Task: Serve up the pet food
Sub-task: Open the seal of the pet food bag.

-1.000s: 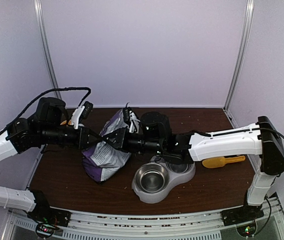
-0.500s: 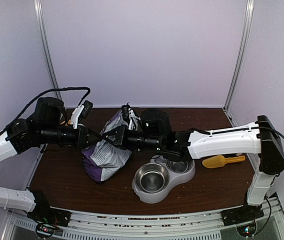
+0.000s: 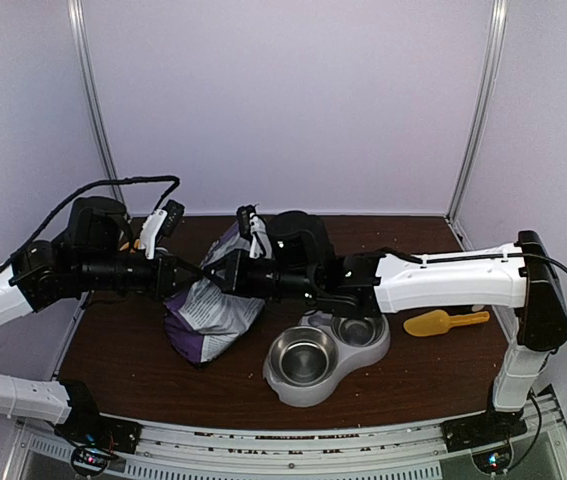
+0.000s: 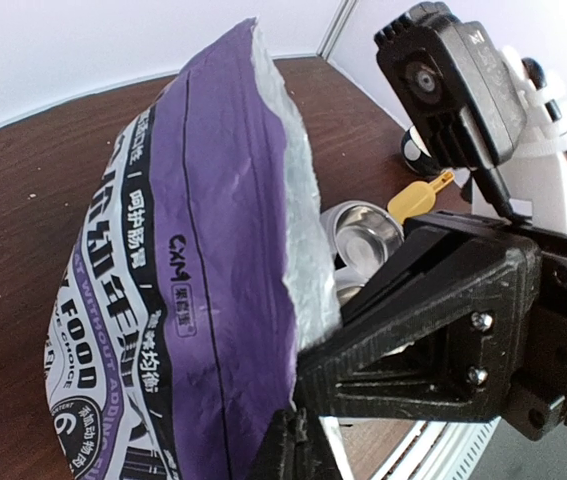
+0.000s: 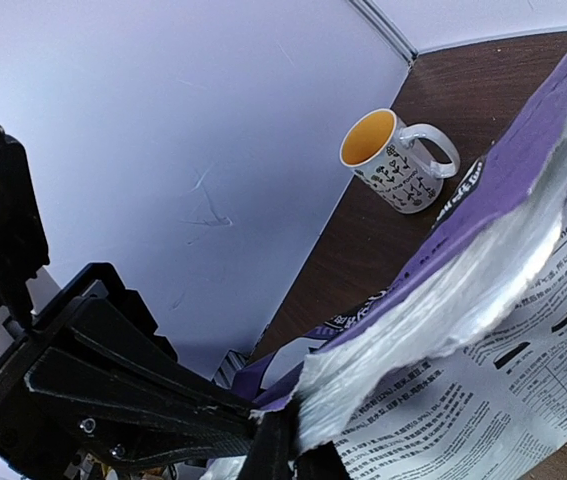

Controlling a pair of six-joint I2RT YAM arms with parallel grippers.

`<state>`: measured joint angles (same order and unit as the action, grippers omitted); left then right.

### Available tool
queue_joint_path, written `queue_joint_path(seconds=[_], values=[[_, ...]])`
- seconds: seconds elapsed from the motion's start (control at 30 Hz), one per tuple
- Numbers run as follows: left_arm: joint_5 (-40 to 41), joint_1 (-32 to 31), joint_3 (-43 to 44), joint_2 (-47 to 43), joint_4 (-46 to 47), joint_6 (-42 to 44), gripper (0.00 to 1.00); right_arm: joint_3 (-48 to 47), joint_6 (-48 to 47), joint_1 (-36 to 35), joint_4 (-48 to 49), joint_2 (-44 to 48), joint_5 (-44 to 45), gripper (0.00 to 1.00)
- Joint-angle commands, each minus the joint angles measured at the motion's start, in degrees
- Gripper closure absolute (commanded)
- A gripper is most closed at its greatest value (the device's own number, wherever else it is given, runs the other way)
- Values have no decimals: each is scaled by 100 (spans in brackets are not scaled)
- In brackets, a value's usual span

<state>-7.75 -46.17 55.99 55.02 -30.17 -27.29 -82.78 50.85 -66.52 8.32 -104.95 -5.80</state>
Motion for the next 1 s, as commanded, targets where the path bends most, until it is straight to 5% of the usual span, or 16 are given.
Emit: queue_joint_path(seconds=[0.0, 0.97], values=[[180, -15, 95, -197, 850, 198, 100, 30, -286, 96, -1495, -460, 844, 100], [899, -18, 104, -359, 899, 280, 100, 149, -313, 43, -2054, -625, 1353, 100]])
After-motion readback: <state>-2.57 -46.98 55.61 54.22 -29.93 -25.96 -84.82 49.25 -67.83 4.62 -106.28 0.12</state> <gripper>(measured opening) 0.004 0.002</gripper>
